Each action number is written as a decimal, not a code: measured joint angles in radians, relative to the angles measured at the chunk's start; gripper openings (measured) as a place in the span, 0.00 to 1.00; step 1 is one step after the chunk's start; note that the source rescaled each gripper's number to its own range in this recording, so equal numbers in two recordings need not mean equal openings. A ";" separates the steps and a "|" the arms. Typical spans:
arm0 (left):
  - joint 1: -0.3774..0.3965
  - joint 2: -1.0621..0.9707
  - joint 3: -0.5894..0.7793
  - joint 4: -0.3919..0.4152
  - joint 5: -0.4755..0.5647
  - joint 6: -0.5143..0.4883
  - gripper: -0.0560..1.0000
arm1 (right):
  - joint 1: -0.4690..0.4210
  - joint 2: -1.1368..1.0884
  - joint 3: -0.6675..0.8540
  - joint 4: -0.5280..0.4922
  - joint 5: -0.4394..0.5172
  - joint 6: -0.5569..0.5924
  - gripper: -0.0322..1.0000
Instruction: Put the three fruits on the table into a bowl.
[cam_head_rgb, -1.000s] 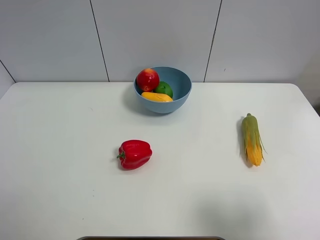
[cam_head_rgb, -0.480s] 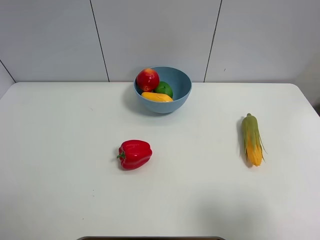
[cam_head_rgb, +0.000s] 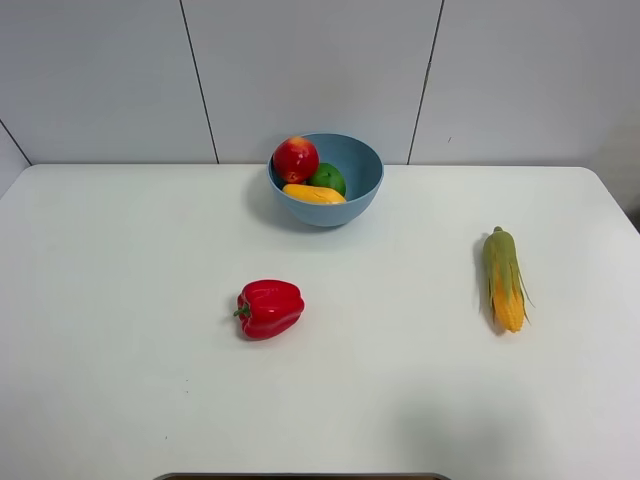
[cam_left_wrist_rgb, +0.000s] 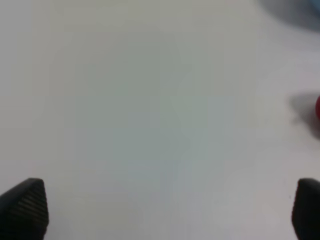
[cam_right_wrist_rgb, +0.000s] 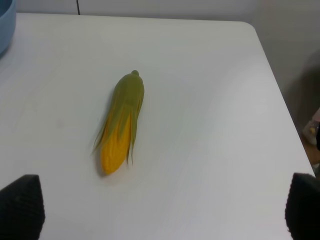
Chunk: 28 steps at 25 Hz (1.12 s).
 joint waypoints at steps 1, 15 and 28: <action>0.000 -0.012 0.018 -0.003 -0.002 -0.009 1.00 | 0.000 0.000 0.000 0.000 0.000 0.000 1.00; 0.000 -0.060 0.086 -0.011 -0.021 -0.018 1.00 | 0.000 0.000 0.000 0.000 0.000 0.000 1.00; 0.199 -0.060 0.086 -0.015 -0.021 -0.018 1.00 | 0.000 0.000 0.000 0.000 0.000 0.000 1.00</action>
